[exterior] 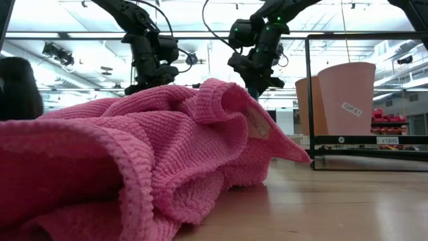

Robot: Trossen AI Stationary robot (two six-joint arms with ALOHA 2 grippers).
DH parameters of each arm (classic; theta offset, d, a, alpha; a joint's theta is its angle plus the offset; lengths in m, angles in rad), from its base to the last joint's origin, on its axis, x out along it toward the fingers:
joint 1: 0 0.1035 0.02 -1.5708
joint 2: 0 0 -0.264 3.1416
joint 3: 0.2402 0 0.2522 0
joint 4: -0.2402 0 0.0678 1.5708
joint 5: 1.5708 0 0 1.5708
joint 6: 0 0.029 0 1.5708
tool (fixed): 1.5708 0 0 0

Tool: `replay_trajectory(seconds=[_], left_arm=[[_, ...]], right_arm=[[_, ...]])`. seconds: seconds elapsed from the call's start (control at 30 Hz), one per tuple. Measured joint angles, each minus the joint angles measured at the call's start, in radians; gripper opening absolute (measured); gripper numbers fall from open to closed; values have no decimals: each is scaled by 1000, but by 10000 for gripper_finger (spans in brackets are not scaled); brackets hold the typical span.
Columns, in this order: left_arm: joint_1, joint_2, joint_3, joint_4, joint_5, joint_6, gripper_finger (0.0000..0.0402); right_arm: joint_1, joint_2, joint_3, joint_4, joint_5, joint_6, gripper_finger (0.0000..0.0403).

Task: Stack small to large cups/mugs on shelf
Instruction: Put the blue cup on the shelf

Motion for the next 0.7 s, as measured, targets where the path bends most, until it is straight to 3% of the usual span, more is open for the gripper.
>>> replay_trajectory(seconds=[0.27, 0.4, 0.53, 0.7], left_arm=[[0, 0, 0, 5, 0, 0, 39], [0, 0, 0, 5, 0, 0, 40], [0, 0, 0, 6, 0, 0, 36], [-4, 0, 0, 7, 0, 0, 32]], right_arm=[[-13, 0, 274, -134, 20, -77, 7], [-41, -1, 469, -333, 129, -133, 7], [-100, -1, 620, -573, 159, -153, 7], [-175, -67, 633, -582, 153, -158, 6]])
